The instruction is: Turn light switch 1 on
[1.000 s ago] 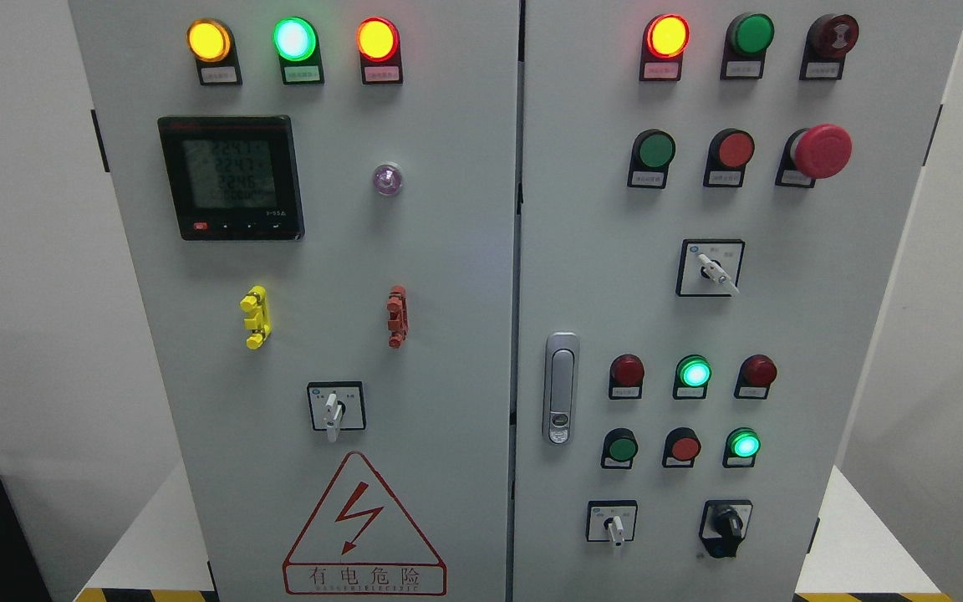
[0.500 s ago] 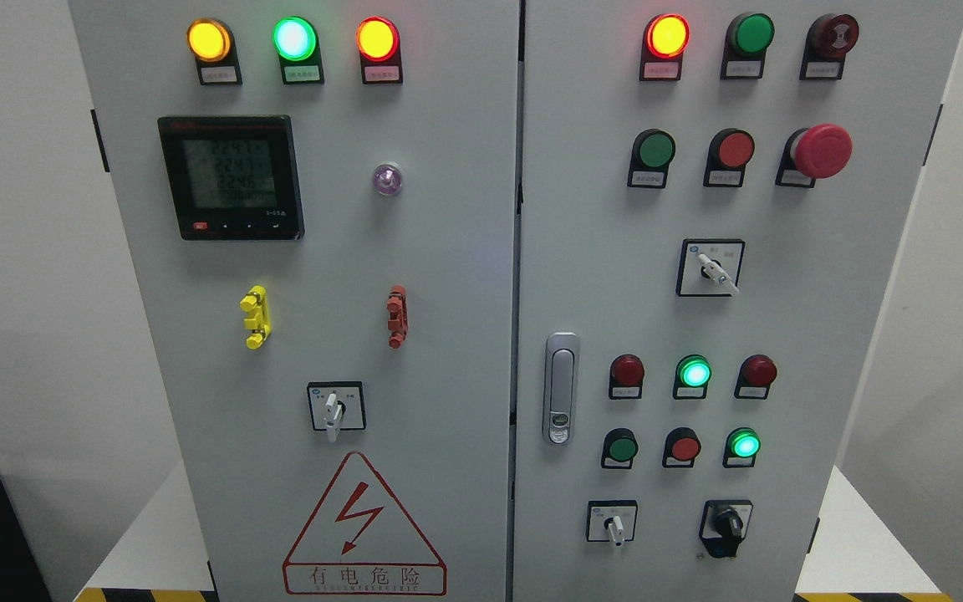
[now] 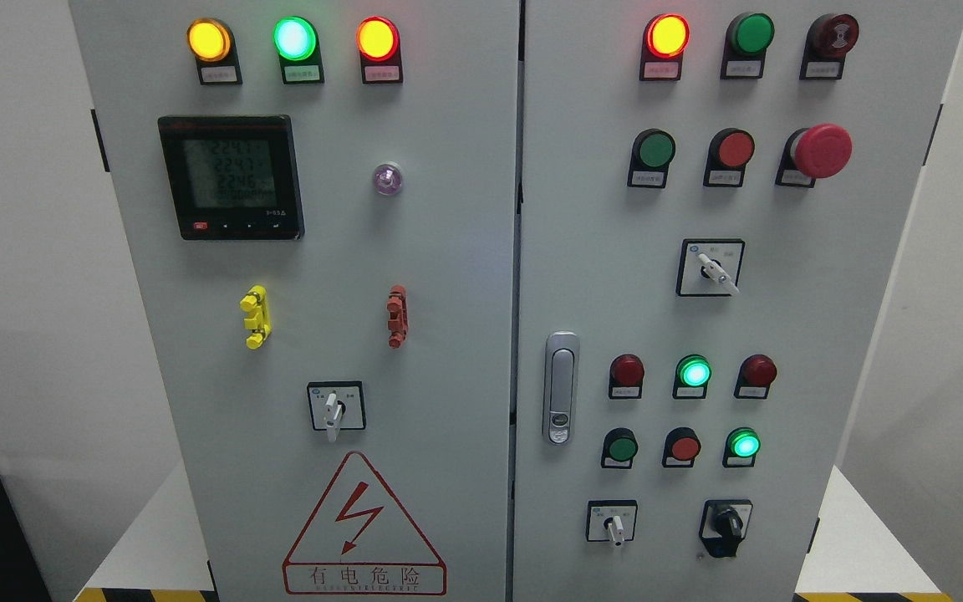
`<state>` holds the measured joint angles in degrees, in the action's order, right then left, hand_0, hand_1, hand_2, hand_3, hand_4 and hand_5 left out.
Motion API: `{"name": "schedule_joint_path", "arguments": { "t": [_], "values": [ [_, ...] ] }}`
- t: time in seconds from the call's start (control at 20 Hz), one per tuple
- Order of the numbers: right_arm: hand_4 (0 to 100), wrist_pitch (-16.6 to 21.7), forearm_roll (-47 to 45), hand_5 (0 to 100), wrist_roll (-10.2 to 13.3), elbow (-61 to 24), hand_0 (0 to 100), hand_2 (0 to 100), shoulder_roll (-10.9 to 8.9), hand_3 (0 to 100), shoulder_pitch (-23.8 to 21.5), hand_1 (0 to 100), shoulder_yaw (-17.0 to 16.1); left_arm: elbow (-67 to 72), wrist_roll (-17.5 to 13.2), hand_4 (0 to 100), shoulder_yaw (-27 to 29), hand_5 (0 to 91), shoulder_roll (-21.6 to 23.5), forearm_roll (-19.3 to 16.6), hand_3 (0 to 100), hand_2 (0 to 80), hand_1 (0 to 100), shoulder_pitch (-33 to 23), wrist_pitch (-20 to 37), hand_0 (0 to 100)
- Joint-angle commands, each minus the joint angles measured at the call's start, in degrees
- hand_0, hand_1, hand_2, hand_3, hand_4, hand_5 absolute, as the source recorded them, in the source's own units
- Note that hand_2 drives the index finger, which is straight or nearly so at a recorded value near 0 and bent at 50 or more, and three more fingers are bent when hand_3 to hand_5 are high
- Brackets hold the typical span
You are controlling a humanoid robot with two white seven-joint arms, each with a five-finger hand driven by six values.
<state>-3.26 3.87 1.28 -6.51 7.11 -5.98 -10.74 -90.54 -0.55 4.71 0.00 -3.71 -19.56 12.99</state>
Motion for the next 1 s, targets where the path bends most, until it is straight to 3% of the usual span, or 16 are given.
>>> {"name": "schedule_joint_path", "arguments": {
  "t": [0.0, 0.5, 0.7, 0.95],
  "values": [
    [0, 0.0, 0.0, 0, 0.0, 0.0, 0, 0, -0.07, 0, 0.0, 0, 0.0, -14.6, 0.1, 64, 0.2, 31.0, 0.7, -0.1, 52, 28.3, 28, 0.8, 0.0, 20],
    [0, 0.0, 0.0, 0, 0.0, 0.0, 0, 0, 0.01, 0, 0.0, 0, 0.0, -17.6, 1.7, 72, -1.6, 44.4, 0.9, -0.2, 61, 37.6, 38, 7.8, -1.1, 11],
    [0, 0.0, 0.0, 0, 0.0, 0.0, 0, 0, 0.01, 0, 0.0, 0, 0.0, -21.8, 4.6, 75, -3.9, 50.7, 0.4, -0.1, 65, 41.9, 40, 10.6, -7.8, 8],
    [0, 0.0, 0.0, 0, 0.0, 0.0, 0, 0, 0.01, 0, 0.0, 0, 0.0, -22.9, 7.1, 78, -5.5, 55.2, -1.1, -1.9, 68, 45.0, 42, 12.2, -10.1, 7]
  ]
}}
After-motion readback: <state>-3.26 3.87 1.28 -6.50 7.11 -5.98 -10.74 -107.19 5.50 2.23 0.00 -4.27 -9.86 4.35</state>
